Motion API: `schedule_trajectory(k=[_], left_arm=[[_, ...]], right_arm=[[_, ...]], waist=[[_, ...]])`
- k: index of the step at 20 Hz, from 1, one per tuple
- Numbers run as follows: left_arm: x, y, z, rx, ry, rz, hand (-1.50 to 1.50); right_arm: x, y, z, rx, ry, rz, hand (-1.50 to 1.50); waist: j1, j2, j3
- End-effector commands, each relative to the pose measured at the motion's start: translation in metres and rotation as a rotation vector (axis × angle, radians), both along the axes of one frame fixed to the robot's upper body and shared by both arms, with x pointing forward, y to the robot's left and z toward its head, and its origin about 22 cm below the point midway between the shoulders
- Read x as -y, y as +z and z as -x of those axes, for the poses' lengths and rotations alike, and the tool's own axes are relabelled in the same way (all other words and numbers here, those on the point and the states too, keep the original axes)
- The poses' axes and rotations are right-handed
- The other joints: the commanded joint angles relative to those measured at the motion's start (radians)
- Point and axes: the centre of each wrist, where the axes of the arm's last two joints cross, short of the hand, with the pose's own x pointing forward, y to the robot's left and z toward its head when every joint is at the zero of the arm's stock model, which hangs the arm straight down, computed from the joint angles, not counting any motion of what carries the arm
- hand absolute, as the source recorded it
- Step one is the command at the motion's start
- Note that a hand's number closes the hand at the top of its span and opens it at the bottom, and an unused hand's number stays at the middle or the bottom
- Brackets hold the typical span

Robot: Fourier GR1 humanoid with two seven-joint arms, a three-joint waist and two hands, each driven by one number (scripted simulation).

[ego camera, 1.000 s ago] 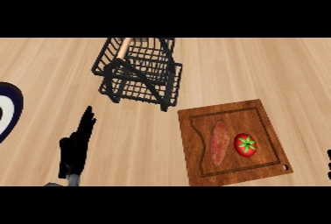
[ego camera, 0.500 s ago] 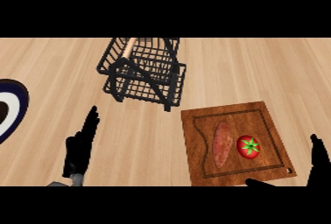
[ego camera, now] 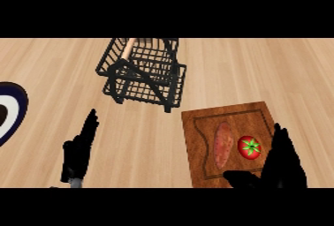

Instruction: Pick the sweet potato from the cutting board and place it in the tiered basket

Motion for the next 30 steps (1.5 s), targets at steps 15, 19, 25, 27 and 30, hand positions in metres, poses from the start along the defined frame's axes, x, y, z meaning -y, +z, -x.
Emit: schedule_trajectory(k=[15,19,25,27,30], left_arm=[[-0.003,-0.015,0.017,-0.057,0.018,0.006,0.0],[-0.015,-0.016,0.01,-0.062,0.035,-0.019,0.0],[-0.002,-0.016,0.018,-0.061,0.024,-0.005,0.0],[0.0,-0.005,0.009,-0.051,0.034,-0.002,0.0],[-0.009,-0.016,0.021,-0.048,0.027,0.005,0.0]], right_arm=[[-0.011,-0.018,-0.064,-0.394,-0.088,-0.031,-1.5],[-0.009,-0.012,-0.073,-0.411,-0.072,-0.039,-1.5],[-0.013,-0.023,-0.081,-0.427,-0.079,-0.075,-1.5],[-0.006,-0.027,-0.086,-0.48,-0.088,-0.061,-1.5],[-0.005,-0.029,-0.097,-0.497,-0.096,-0.078,-1.5]], waist=[[-0.011,0.001,-0.001],[-0.023,-0.001,-0.002],[-0.02,-0.004,-0.001],[-0.023,-0.004,0.0],[-0.017,-0.003,-0.001]])
